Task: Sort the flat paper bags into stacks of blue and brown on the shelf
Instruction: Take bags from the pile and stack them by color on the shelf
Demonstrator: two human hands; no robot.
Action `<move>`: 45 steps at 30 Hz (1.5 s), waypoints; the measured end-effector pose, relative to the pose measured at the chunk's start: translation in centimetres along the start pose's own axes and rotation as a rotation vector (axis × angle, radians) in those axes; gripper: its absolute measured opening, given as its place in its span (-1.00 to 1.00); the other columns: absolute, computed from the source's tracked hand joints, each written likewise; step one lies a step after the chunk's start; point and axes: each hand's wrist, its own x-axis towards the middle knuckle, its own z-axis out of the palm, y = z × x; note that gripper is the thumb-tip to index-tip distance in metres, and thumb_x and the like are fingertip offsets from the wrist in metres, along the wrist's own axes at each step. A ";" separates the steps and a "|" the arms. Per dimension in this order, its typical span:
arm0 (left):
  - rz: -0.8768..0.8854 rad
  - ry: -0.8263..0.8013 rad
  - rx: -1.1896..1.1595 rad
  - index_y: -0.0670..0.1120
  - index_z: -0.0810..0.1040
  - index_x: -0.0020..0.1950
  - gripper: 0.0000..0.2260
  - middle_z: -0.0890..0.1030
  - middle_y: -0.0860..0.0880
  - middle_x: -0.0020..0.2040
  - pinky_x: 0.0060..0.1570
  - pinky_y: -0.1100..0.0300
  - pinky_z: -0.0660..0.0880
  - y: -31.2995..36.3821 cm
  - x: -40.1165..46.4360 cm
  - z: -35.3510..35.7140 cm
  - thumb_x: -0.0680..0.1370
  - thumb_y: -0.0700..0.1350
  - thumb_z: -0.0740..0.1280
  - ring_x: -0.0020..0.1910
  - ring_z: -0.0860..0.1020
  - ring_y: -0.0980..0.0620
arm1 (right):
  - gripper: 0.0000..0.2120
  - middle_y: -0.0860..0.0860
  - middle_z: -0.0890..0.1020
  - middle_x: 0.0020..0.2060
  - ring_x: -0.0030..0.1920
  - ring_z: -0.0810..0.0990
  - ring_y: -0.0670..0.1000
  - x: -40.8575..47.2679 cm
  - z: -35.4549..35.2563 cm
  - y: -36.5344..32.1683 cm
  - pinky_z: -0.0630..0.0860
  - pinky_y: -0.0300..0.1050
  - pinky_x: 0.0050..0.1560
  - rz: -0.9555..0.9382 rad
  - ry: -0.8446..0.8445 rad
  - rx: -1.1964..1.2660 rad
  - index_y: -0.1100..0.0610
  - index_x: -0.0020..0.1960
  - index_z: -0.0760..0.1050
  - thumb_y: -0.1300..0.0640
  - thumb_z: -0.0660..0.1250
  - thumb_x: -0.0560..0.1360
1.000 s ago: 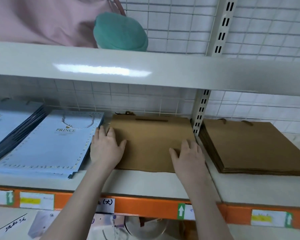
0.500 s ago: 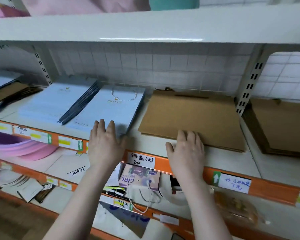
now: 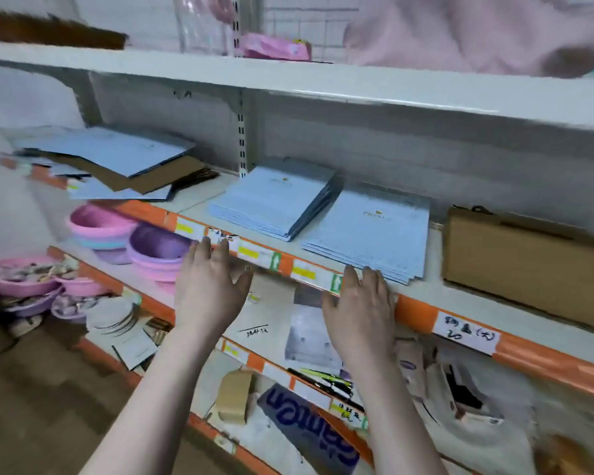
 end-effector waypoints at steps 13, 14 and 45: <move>-0.248 0.048 0.076 -0.26 0.41 0.35 -0.47 0.38 -0.31 0.35 0.35 -0.07 0.23 -20.0 4.6 -6.8 0.47 -0.04 0.40 0.38 0.29 -0.26 | -0.53 0.21 0.47 0.23 0.30 0.37 0.20 3.0 7.8 -19.0 0.29 0.06 0.28 -0.187 -0.018 0.003 0.22 0.35 0.39 0.01 0.28 0.51; -0.259 0.039 0.079 -0.26 0.42 0.34 -0.48 0.38 -0.30 0.34 0.35 -0.08 0.24 -21.0 5.2 -6.7 0.47 -0.03 0.40 0.38 0.29 -0.26 | -0.54 0.23 0.49 0.20 0.28 0.40 0.22 3.7 8.5 -19.9 0.32 0.09 0.25 -0.190 -0.012 0.019 0.23 0.33 0.41 0.03 0.30 0.50; -0.012 -0.143 0.065 -0.22 0.37 0.37 -0.50 0.35 -0.26 0.35 0.32 0.05 0.15 -40.6 49.4 0.3 0.54 0.05 0.30 0.38 0.25 -0.17 | -0.53 0.10 0.39 0.28 0.31 0.30 0.09 33.3 27.6 -45.8 0.22 -0.06 0.30 -0.052 -0.068 0.059 0.14 0.42 0.25 -0.08 0.11 0.60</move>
